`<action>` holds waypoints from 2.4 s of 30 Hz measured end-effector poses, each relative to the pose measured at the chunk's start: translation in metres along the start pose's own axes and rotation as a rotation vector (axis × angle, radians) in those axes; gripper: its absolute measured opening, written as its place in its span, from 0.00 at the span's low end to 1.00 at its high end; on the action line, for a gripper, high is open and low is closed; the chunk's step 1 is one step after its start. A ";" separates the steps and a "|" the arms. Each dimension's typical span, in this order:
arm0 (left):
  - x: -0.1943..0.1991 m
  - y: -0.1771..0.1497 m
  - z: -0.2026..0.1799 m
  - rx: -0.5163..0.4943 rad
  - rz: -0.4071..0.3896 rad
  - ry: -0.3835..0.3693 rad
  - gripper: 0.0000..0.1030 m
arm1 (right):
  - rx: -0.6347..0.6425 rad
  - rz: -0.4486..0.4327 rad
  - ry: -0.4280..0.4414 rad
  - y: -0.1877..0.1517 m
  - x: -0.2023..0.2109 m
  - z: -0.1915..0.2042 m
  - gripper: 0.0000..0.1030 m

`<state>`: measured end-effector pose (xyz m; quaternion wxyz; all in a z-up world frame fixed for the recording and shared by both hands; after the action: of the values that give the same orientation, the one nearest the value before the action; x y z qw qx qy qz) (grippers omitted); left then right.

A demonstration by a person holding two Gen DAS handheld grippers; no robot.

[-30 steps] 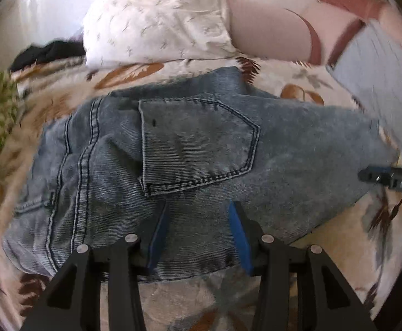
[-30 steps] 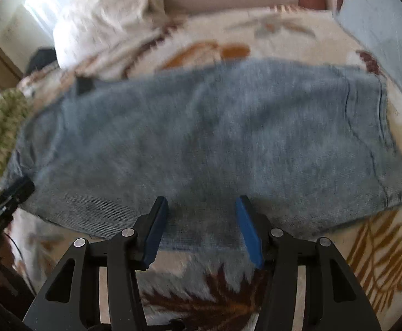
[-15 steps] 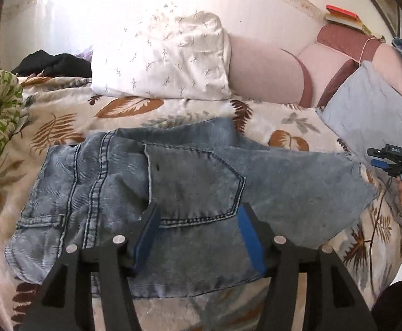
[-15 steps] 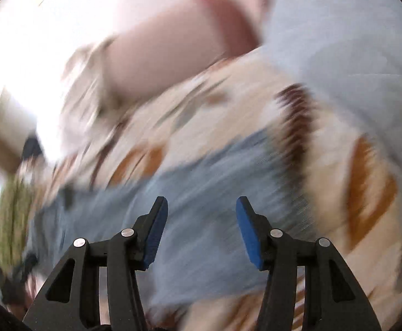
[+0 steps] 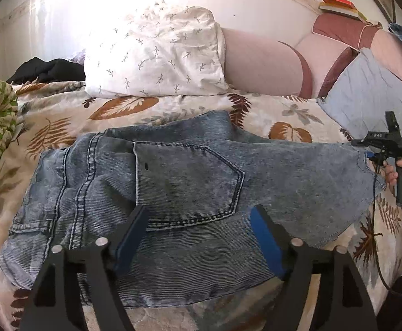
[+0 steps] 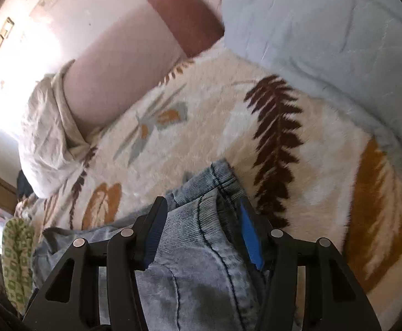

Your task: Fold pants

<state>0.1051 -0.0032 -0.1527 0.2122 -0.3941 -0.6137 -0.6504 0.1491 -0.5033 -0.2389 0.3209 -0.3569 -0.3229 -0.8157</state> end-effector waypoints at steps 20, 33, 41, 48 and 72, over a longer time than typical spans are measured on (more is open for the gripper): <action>-0.004 -0.004 0.001 0.013 0.021 -0.001 0.80 | 0.109 -0.148 -0.155 0.012 -0.032 0.013 0.27; -0.001 0.005 0.027 0.110 -0.002 0.034 0.80 | 0.158 -0.173 -0.145 -0.003 0.015 0.058 0.53; -0.019 -0.005 0.017 -0.001 0.073 0.130 0.83 | 0.141 -0.019 -0.116 -0.045 0.009 0.066 0.53; -0.006 0.004 0.007 -0.010 0.018 0.076 0.84 | 0.112 -0.001 -0.274 -0.051 0.005 0.056 0.52; -0.026 -0.015 0.015 -0.008 0.202 0.042 0.83 | 0.659 0.348 0.126 -0.118 -0.141 0.368 0.41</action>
<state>0.1132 0.0085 -0.1838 0.2879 -0.4409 -0.5637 -0.6364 0.2736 -0.1146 -0.1877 0.5714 -0.2328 -0.4824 -0.6217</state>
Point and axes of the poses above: each gripper's, at about its wrist camera, not at the fingertips, and x roughly against the way its jaws point, z to its left, y to its top, the point moved 5 cm from there along -x, roughly the way its jaws point
